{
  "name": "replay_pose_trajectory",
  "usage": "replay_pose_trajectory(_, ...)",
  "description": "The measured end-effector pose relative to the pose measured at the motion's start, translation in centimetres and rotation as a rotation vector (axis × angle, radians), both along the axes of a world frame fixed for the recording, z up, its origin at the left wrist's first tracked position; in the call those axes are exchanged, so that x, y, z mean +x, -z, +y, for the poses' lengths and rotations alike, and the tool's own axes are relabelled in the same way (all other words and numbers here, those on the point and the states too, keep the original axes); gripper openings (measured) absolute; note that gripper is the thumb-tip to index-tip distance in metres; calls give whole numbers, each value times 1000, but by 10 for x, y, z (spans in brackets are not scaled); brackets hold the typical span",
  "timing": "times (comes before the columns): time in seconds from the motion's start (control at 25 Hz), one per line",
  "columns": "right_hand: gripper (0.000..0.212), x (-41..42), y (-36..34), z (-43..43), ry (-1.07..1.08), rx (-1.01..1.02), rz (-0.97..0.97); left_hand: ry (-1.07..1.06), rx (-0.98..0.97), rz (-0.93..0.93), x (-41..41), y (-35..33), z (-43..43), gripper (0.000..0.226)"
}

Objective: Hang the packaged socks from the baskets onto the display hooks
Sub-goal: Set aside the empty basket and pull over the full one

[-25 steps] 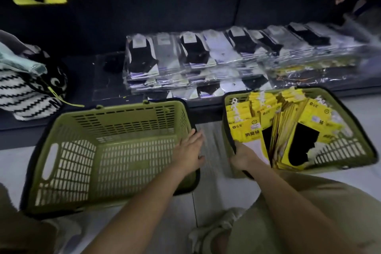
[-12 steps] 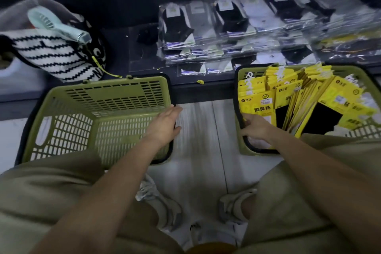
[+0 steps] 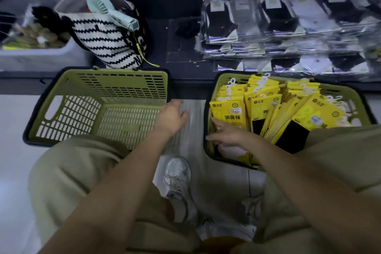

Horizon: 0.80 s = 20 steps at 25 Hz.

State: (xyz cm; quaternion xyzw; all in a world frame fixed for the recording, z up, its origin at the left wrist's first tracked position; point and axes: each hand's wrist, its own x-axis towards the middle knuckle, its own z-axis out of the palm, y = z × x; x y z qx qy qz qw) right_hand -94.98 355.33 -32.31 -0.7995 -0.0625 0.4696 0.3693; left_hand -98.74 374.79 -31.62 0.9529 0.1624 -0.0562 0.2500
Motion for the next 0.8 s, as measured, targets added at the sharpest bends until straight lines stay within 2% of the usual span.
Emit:
replay_pose_trajectory(0.12, 73, 3, -8, 0, -62, 26, -101, 0, -125, 32, 19, 2, -29, 51)
replay_pose_trajectory(0.28, 49, 12, -17, -24, 210, 65, -239, -113, -286, 29, 38, 6, -67, 51)
replay_pose_trajectory(0.4, 29, 13, -15, -53, 342, -20, -290, -298, -391, 9, 44, 9, -84, 54)
replay_pose_trajectory(0.48, 22, 14, -14, -70, 392, -61, -299, -334, -392, -25, 46, 10, -94, 52)
replay_pose_trajectory(0.68, 28, 14, -13, -98, 455, -33, -266, -341, -239, 46, 44, 13, -116, 48)
replay_pose_trajectory(0.8, 34, 7, -8, -116, 408, -38, -255, -303, -211, 105, 40, 12, -119, 49)
